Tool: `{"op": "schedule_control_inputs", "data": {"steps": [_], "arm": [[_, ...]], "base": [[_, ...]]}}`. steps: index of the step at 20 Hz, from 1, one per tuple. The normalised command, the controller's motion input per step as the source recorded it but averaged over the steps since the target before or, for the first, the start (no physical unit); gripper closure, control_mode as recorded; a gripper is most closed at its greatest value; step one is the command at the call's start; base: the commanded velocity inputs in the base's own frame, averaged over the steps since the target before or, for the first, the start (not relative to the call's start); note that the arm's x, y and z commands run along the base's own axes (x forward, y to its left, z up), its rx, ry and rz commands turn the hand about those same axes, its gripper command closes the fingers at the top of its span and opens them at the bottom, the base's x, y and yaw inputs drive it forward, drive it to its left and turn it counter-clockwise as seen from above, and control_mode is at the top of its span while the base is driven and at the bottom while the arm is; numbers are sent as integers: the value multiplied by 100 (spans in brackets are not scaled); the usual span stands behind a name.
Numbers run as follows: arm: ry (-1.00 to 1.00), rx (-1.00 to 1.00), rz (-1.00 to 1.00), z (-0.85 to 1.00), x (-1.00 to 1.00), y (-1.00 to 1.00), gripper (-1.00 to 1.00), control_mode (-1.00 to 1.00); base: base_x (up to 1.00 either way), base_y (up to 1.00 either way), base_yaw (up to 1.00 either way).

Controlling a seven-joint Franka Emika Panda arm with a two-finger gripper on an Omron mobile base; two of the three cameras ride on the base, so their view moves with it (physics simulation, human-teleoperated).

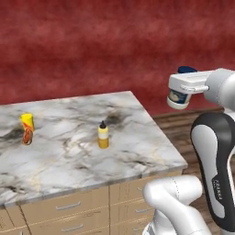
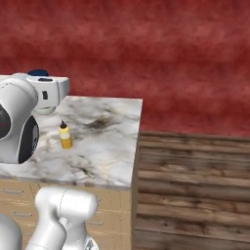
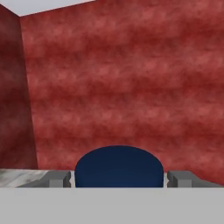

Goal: Move the mayonnaise and mustard from the cabinet to the dining counter.

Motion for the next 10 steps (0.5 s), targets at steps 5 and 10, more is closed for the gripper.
{"op": "schedule_control_inputs", "data": {"steps": [5, 10], "arm": [[0, 0, 0, 0, 0, 0, 100, 100], [0, 0, 0, 0, 0, 0, 100, 100]], "base": [[36, 35, 0], [34, 33, 0]]}}
